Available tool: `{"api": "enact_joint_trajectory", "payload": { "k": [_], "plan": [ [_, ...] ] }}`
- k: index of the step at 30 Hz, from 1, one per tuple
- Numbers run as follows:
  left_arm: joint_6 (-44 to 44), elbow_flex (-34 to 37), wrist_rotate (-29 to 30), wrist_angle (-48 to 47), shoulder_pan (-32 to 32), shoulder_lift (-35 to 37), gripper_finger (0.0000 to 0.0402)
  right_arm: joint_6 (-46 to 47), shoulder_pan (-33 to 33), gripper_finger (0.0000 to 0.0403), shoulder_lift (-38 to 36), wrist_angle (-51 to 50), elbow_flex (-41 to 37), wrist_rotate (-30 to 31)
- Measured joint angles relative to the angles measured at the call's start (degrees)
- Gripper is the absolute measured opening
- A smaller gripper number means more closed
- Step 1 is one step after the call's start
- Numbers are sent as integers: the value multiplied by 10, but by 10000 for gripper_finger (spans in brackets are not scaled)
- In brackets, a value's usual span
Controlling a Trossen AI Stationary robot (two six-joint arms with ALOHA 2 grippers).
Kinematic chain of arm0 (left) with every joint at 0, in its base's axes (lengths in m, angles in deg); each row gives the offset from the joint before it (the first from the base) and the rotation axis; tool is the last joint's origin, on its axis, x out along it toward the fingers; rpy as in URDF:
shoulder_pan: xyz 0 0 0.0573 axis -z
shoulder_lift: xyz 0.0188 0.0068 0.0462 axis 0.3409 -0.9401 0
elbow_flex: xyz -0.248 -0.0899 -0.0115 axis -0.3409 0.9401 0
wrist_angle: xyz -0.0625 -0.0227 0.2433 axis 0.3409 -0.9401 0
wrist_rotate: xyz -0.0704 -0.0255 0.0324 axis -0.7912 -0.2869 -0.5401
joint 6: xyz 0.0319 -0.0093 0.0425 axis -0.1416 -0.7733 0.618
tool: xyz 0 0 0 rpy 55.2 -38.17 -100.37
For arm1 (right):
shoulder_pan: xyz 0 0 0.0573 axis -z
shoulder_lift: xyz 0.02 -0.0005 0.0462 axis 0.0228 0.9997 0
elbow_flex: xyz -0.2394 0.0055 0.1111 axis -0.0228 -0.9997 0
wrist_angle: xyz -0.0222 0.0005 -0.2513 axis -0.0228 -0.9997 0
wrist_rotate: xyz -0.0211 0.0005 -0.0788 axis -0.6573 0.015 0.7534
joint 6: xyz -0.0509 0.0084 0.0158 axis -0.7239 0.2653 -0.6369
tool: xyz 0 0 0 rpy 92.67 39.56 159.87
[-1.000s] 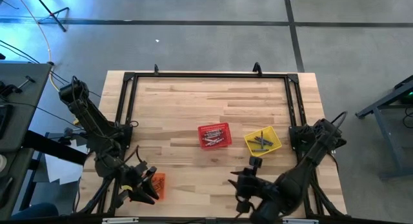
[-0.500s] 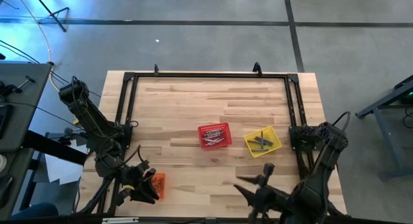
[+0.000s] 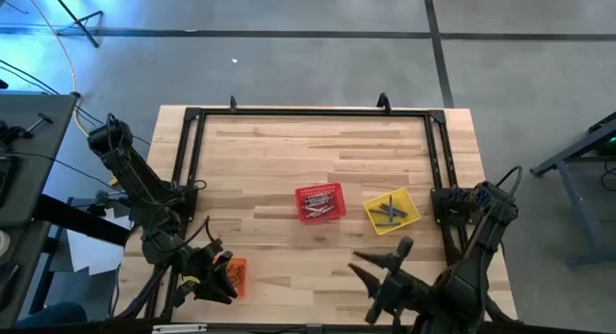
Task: Sort crayons
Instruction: Return to Home Position
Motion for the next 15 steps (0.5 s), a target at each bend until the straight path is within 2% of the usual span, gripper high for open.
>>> {"api": "enact_joint_trajectory", "payload": {
  "k": [4, 12, 15],
  "plan": [
    [0, 0, 0, 0, 0, 0, 99, 8, 1, 112, 0, 0, 0, -123],
    [0, 0, 0, 0, 0, 0, 99, 8, 7, 112, 0, 0, 0, -430],
    [0, 0, 0, 0, 0, 0, 99, 8, 7, 112, 0, 0, 0, -516]
  ]
}}
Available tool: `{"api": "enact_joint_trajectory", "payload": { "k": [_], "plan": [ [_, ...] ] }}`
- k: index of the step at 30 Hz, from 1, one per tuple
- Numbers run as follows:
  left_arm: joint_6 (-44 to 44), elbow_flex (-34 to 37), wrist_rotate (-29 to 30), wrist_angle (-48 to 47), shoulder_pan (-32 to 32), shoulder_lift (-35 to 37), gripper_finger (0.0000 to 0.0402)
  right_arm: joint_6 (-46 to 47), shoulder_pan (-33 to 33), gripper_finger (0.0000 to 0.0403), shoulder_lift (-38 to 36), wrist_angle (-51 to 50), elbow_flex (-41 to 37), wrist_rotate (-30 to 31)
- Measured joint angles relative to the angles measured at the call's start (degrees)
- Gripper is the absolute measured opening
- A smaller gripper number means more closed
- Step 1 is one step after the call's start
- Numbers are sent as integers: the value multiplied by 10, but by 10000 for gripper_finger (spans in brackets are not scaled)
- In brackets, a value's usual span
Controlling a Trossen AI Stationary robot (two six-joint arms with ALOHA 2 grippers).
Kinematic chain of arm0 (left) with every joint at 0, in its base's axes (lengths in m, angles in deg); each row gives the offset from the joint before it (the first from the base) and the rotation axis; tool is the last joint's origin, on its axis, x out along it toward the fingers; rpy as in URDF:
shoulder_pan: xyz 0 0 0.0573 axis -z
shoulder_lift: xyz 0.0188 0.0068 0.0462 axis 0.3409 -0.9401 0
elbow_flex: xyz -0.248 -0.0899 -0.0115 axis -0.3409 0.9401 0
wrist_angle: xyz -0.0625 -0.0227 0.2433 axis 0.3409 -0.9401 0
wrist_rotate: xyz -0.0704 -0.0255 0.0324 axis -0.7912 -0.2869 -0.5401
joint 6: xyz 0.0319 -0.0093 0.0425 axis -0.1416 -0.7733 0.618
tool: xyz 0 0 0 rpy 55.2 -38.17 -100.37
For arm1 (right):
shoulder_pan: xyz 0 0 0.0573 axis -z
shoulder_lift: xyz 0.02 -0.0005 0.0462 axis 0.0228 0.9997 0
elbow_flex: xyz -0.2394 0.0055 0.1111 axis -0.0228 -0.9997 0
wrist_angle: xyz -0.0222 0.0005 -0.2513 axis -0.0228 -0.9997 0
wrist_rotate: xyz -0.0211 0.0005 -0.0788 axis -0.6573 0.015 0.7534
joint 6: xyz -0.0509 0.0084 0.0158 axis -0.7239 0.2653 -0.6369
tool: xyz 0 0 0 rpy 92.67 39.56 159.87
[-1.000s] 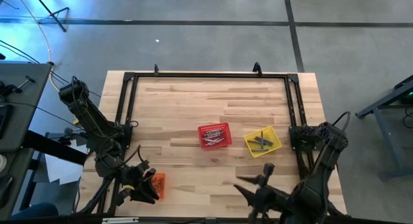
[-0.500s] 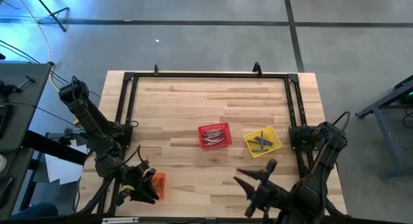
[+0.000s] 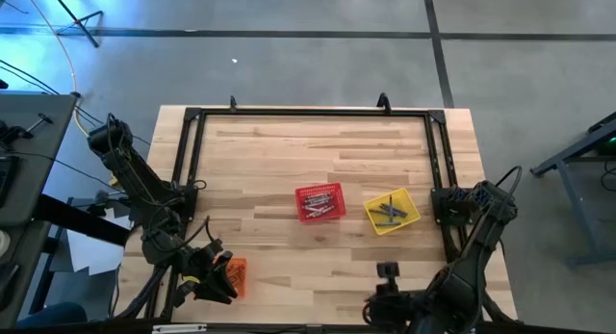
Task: Sort crayons
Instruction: Return to Home Position
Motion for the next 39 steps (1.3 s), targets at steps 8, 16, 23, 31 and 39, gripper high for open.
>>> {"api": "enact_joint_trajectory", "payload": {
  "k": [8, 16, 23, 31, 39],
  "plan": [
    [0, 0, 0, 0, 0, 0, 99, -122, 27, 112, 0, 2, -2, -133],
    [0, 0, 0, 0, 0, 0, 99, -233, 86, 112, -55, 20, -89, -218],
    [0, 0, 0, 0, 0, 0, 99, -313, 127, 112, -200, 166, -301, -215],
    [0, 0, 0, 0, 0, 0, 99, -416, 188, 112, -373, 302, -514, -217],
    [0, 0, 0, 0, 0, 0, 99, -479, 264, 112, -529, 383, -687, -218]
  ]
}}
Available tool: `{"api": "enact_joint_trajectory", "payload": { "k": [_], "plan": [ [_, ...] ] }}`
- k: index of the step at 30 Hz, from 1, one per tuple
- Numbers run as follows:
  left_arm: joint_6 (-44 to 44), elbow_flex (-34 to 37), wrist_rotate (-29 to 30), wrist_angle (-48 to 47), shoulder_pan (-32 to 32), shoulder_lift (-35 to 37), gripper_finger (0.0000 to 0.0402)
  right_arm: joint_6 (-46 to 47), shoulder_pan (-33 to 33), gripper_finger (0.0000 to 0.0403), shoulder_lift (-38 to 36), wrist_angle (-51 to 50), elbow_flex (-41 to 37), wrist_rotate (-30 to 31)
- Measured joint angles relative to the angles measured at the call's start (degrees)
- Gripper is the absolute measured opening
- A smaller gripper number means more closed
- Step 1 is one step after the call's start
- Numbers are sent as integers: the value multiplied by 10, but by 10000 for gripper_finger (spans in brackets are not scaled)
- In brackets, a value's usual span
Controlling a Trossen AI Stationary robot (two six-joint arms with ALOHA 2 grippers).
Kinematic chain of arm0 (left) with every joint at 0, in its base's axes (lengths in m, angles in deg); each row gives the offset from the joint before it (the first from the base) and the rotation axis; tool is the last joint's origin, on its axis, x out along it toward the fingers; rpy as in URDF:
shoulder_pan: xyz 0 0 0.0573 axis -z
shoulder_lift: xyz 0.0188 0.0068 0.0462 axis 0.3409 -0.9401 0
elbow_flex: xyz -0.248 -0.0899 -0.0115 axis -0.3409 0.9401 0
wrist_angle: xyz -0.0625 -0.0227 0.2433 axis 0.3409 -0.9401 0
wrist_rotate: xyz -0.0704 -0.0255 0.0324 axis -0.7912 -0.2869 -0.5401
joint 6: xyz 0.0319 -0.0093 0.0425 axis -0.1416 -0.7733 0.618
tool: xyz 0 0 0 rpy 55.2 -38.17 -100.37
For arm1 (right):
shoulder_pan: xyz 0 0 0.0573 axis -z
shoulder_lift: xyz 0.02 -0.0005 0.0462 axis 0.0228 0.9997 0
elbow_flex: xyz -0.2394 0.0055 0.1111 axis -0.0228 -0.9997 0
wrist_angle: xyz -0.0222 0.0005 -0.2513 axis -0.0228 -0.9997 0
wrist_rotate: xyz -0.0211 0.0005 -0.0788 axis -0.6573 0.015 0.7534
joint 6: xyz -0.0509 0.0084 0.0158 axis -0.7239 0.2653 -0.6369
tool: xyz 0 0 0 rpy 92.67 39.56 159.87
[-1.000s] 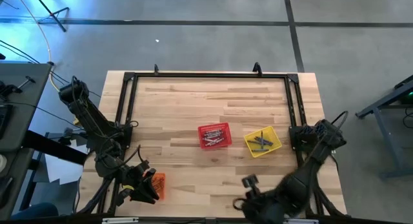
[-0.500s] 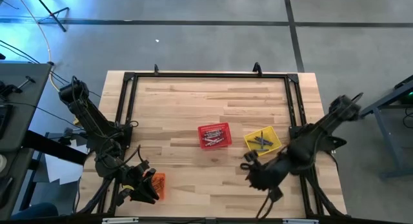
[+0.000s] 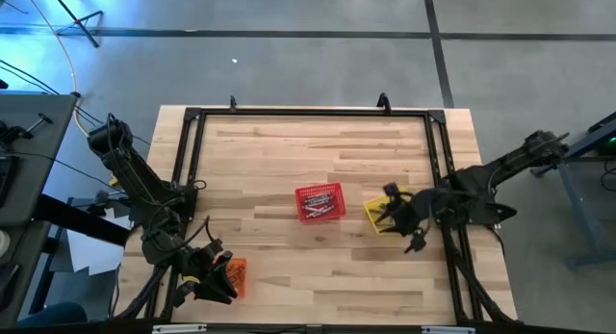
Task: Sort crayons
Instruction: Return to Home Position
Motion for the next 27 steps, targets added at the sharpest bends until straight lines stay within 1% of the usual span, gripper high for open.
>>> {"api": "enact_joint_trajectory", "payload": {
  "k": [5, 10, 17, 23, 27],
  "plan": [
    [0, 0, 0, 0, 0, 0, 99, -24, 59, 112, -91, 30, -88, 0],
    [0, 0, 0, 0, 0, 0, 99, -47, 117, 112, -156, 40, -150, 1],
    [0, 0, 0, 0, 0, 0, 99, -72, 186, 112, -207, 50, -199, 0],
    [0, 0, 0, 0, 0, 0, 99, -66, 245, 112, -241, 54, -234, 0],
    [0, 0, 0, 0, 0, 0, 99, -66, 288, 112, -255, 75, -258, 0]
  ]
}}
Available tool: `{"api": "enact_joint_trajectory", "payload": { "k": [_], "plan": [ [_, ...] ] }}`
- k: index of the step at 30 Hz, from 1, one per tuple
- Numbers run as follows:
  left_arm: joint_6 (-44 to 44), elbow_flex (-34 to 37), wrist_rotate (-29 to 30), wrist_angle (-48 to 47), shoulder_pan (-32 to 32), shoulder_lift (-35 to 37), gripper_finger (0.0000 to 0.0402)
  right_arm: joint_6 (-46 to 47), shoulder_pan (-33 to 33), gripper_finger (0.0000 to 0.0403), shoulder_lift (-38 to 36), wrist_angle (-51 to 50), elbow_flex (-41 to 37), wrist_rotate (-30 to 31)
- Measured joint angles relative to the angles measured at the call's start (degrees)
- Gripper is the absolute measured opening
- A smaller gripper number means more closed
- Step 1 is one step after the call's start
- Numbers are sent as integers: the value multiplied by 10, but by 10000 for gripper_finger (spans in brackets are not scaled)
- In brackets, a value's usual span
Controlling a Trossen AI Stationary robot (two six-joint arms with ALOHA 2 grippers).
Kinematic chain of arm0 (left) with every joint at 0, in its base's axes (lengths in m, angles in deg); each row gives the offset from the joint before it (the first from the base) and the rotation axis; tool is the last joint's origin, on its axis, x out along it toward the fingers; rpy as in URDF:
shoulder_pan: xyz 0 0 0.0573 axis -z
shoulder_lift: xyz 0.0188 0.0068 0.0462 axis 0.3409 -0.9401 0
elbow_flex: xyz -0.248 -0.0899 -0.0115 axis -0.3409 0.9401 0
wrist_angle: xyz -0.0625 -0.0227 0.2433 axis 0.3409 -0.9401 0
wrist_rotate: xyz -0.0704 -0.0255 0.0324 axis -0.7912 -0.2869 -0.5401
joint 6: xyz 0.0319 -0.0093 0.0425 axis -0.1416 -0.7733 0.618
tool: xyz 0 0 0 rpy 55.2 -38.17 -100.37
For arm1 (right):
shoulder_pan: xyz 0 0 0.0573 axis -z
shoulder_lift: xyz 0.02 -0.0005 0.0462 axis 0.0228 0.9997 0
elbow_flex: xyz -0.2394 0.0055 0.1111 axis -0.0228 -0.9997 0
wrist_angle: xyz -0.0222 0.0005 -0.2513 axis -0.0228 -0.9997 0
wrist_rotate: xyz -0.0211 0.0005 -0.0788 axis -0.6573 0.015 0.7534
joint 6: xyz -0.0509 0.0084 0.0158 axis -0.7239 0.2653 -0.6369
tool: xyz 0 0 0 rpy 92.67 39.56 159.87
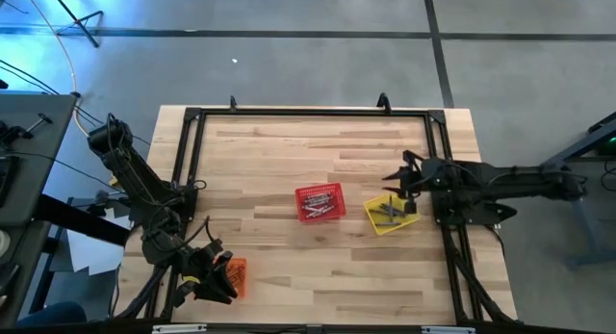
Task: Sort crayons
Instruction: Return to Home Position
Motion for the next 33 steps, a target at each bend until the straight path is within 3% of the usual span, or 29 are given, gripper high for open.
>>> {"api": "enact_joint_trajectory", "payload": {
  "k": [15, 27, 33],
  "plan": [
    [0, 0, 0, 0, 0, 0, 99, 0, 155, 112, -8, 171, -129, 0],
    [0, 0, 0, 0, 0, 0, 99, 2, 201, 112, -11, 207, -163, 0],
    [0, 0, 0, 0, 0, 0, 99, 2, 211, 112, -50, 211, -174, 0]
  ]
}}
